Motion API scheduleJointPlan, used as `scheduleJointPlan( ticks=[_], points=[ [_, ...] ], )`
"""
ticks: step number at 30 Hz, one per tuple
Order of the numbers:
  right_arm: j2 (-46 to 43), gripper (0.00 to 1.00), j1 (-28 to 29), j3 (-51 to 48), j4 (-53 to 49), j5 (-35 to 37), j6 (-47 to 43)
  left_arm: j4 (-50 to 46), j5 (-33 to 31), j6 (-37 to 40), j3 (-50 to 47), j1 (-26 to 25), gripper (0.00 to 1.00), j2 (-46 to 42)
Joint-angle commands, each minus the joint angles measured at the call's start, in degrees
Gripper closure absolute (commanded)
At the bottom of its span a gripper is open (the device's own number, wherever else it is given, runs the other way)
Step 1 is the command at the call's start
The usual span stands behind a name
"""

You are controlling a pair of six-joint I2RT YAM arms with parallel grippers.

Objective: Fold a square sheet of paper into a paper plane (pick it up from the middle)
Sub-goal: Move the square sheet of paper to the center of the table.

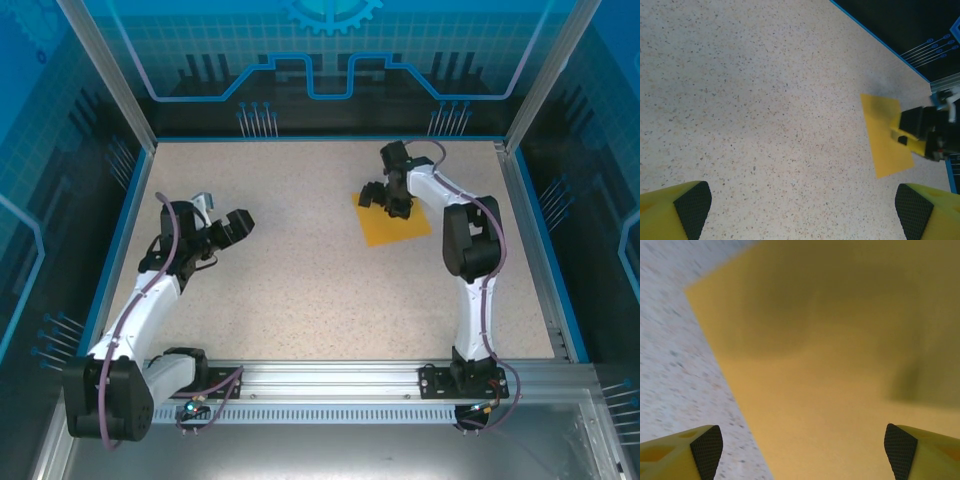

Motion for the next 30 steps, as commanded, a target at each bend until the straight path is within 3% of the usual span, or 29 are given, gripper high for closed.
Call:
scheduleJointPlan(
  ticks=[1, 7, 14, 20, 23, 26, 30],
  points=[
    [0.1, 0.13, 1.5, -3.5, -2.2, -1.8, 1.5, -1.8, 2.6, -0.2, 2.1, 0.5, 0.02, -1.4],
    [-4.9, 0.15, 6.3, -16.5, 4.2, -2.1, 6.5, -4.6, 4.1, -1.8, 1.7, 0.0, 0.02, -4.3],
    [-12.3, 0.16, 18.4, -32.8, 11.3, 0.6, 14.4, -8.6, 5.7, -1.2, -0.4, -0.8, 0.02, -9.3],
    [-17.3, 0.16, 28.2, -40.6, 14.6, 0.2, 22.9, -9.2, 8.6, -1.4, -2.5, -1.9, 0.02, -10.7],
    [-20.9, 0.15, 31.2, -38.8, 13.6, 1.2, 22.1, -9.3, 9.9, -1.4, -3.0, -2.5, 0.02, -11.0],
    [-24.6, 0.14, 29.9, -35.4, 10.7, 3.5, 18.2, -7.9, 10.7, -1.8, -3.9, -3.4, 0.01, -11.8],
    [-28.4, 0.16, 23.1, -34.1, 9.3, 4.6, 12.6, -4.8, 12.2, -3.3, -5.1, -4.5, 0.01, -11.3]
  ],
)
